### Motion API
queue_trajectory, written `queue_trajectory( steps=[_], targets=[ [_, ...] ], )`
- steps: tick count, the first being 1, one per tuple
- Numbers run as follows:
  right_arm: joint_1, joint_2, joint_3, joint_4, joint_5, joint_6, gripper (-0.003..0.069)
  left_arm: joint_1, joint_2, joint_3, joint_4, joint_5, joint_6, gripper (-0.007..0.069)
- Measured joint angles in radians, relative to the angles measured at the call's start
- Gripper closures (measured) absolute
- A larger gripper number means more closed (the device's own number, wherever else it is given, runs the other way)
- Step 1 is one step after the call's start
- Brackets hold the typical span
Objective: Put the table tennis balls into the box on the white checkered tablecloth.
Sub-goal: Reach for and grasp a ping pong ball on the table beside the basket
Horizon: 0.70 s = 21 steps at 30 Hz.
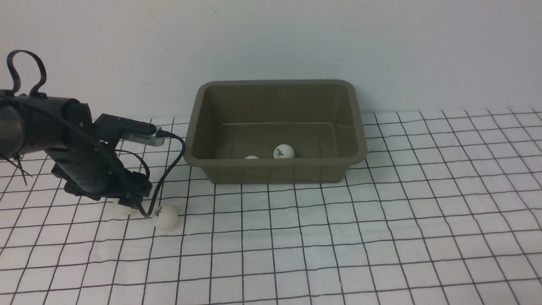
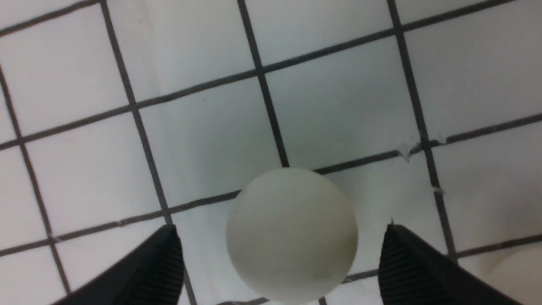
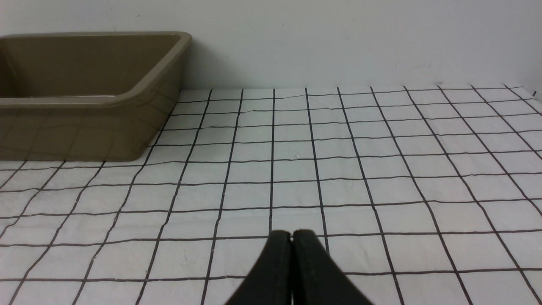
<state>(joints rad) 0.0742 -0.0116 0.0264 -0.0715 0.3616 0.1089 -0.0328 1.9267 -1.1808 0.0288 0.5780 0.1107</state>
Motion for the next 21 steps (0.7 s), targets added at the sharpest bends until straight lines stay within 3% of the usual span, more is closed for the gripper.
queue_trajectory(
  steps=[5,16,21],
  targets=[
    [0.0,0.0,0.0,0.0,0.0,0.0,0.0676,0.0,0.03,0.0,0.0,-0.028,0.0,0.0075],
    [0.0,0.0,0.0,0.0,0.0,0.0,0.0676,0.0,0.048,0.0,-0.005,-0.088,0.001,0.0258],
    [0.0,0.0,0.0,0.0,0.0,0.0,0.0676,0.0,0.048,0.0,-0.005,-0.093,0.001,0.027]
  ],
)
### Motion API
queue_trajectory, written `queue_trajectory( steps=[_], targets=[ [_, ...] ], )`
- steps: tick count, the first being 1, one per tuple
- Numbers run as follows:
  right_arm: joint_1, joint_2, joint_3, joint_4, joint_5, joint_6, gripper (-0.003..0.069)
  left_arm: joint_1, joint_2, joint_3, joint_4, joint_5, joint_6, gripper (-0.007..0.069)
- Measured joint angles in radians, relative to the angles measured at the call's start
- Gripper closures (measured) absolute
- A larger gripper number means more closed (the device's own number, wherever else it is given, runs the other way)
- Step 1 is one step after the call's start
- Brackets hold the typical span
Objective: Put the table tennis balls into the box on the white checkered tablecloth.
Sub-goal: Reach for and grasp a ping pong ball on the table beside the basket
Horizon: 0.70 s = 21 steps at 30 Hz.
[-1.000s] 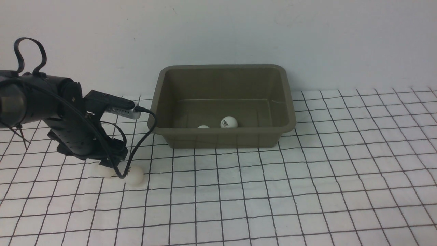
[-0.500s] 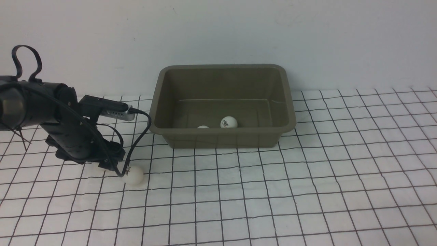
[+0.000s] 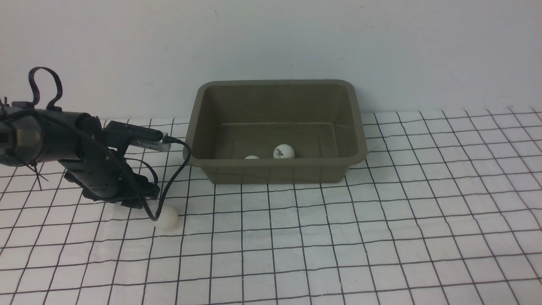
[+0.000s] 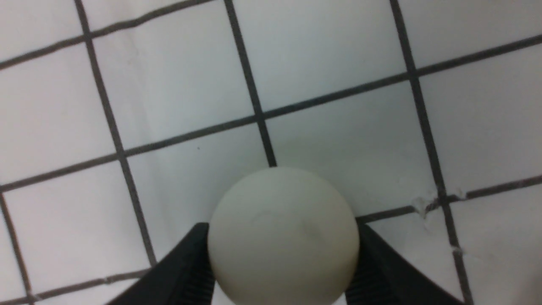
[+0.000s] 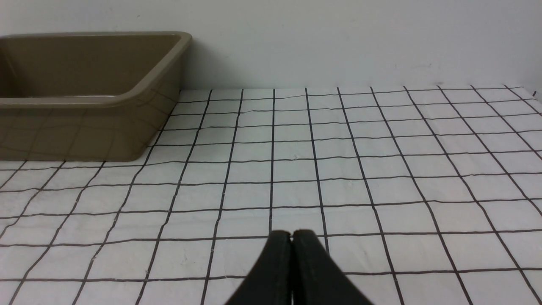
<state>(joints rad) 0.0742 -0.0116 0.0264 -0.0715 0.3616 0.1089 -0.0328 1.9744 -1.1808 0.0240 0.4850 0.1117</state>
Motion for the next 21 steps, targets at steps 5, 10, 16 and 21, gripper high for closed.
queue_trajectory(
  steps=[5,10,16,21],
  targets=[
    [0.0,0.0,0.0,0.0,0.0,0.0,0.0676,0.0,0.0,0.0,0.0,-0.002,0.0,0.027],
    [0.0,0.0,0.0,0.0,0.0,0.0,0.0676,0.0,-0.001,0.0,0.0,0.003,0.0,0.027],
    [0.0,0.0,0.0,0.0,0.0,0.001,0.0676,0.0,-0.114,-0.001,0.002,0.039,0.0,0.027],
    [0.0,0.0,0.0,0.0,0.0,0.001,0.0676,-0.006,-0.223,-0.06,0.002,0.123,0.003,0.027]
  ],
)
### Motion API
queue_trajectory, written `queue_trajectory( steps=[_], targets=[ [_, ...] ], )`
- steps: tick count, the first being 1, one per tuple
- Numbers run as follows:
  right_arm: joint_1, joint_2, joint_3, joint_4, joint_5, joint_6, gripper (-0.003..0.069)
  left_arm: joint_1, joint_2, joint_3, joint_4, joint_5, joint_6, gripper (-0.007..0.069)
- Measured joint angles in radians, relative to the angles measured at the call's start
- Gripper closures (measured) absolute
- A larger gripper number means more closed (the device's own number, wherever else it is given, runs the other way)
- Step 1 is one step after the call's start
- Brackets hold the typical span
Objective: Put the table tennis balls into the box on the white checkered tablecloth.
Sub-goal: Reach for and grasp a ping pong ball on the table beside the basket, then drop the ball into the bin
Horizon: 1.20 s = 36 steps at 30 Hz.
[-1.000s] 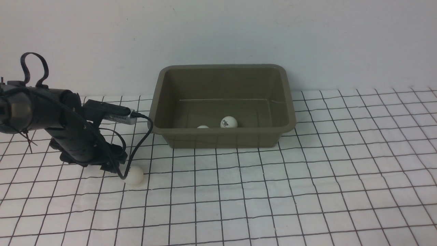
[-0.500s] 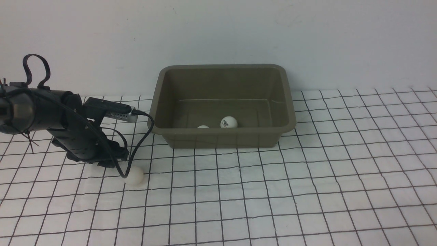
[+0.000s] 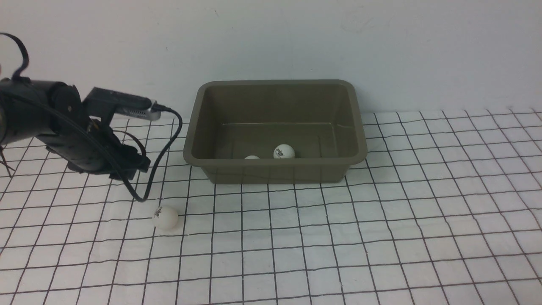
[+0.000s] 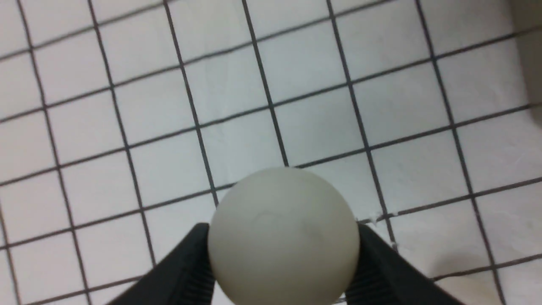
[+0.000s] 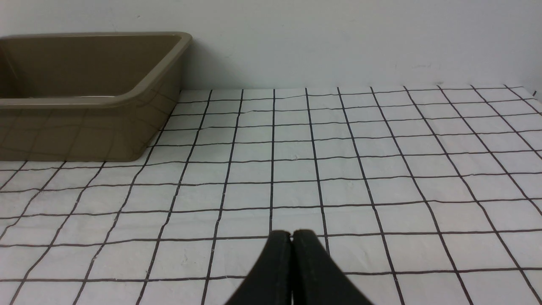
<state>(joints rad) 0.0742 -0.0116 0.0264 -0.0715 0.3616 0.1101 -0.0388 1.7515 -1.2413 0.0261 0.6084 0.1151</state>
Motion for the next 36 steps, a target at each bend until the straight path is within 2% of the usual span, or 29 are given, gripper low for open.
queue_trajectory(
  steps=[3,8,13,16,22,29,36],
  targets=[
    [0.0,0.0,0.0,0.0,0.0,0.0,0.0676,-0.027,-0.023,-0.048,0.006,0.045,0.009,0.027],
    [0.0,0.0,0.0,0.0,0.0,0.0,0.0676,-0.153,-0.01,-0.128,0.007,0.041,0.025,0.027],
    [0.0,0.0,0.0,0.0,0.0,0.0,0.0676,-0.27,0.103,-0.245,0.004,0.021,0.03,0.027],
    [0.0,0.0,0.0,0.0,0.0,0.0,0.0676,-0.3,0.177,-0.313,0.004,0.027,0.03,0.027],
    [0.0,0.0,0.0,0.0,0.0,0.0,0.0676,-0.335,0.296,-0.439,0.002,0.068,0.077,0.0257],
    [0.0,0.0,0.0,0.0,0.0,0.0,0.0676,-0.341,0.313,-0.471,0.004,0.095,0.092,0.0137],
    [0.0,0.0,0.0,0.0,0.0,0.0,0.0676,-0.341,0.252,-0.471,0.022,0.282,0.076,0.0124]
  ],
)
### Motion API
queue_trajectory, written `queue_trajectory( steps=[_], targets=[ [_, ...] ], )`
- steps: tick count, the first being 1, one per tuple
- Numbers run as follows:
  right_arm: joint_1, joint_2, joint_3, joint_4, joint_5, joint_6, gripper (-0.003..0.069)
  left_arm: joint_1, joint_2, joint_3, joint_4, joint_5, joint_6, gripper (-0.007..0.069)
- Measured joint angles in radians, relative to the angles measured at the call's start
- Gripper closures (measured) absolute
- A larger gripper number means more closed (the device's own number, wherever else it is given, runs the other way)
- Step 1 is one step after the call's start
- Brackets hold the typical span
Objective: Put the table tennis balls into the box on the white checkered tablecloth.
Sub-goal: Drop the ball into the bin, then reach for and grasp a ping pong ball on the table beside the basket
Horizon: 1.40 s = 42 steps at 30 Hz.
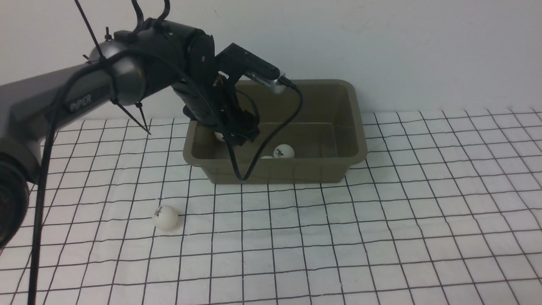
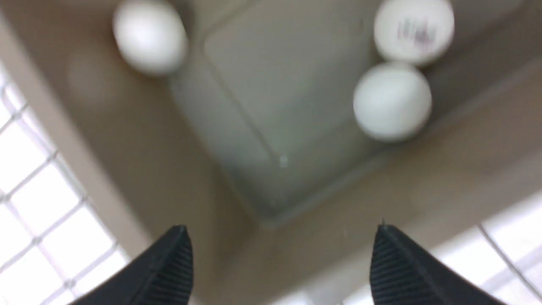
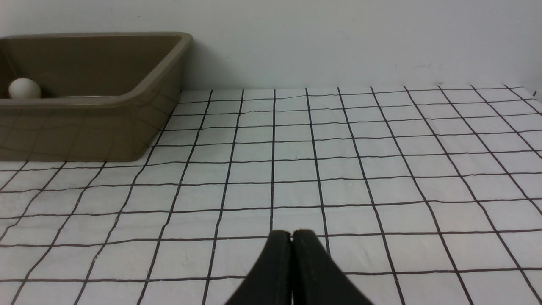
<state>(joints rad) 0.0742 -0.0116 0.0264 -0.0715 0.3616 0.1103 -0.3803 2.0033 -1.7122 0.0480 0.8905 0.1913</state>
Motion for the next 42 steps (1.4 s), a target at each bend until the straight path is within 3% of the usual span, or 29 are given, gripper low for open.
queue_trajectory(
  steps=[9,14,21,26,34,42],
  targets=[
    [0.0,0.0,0.0,0.0,0.0,0.0,0.0676,0.0,-0.138,0.0,0.024,0.19,-0.029,0.0124],
    [0.0,0.0,0.0,0.0,0.0,0.0,0.0676,0.002,-0.191,0.061,0.046,0.207,-0.047,0.0124],
    [0.0,0.0,0.0,0.0,0.0,0.0,0.0676,0.07,-0.291,0.387,0.049,0.031,-0.086,0.0136],
    [0.0,0.0,0.0,0.0,0.0,0.0,0.0676,0.11,-0.299,0.497,0.049,-0.063,-0.091,0.0136],
    [0.0,0.0,0.0,0.0,0.0,0.0,0.0676,0.138,-0.238,0.536,0.046,-0.186,-0.069,0.0136],
    [0.0,0.0,0.0,0.0,0.0,0.0,0.0676,0.138,-0.16,0.536,0.041,-0.19,-0.063,0.0136]
  ],
)
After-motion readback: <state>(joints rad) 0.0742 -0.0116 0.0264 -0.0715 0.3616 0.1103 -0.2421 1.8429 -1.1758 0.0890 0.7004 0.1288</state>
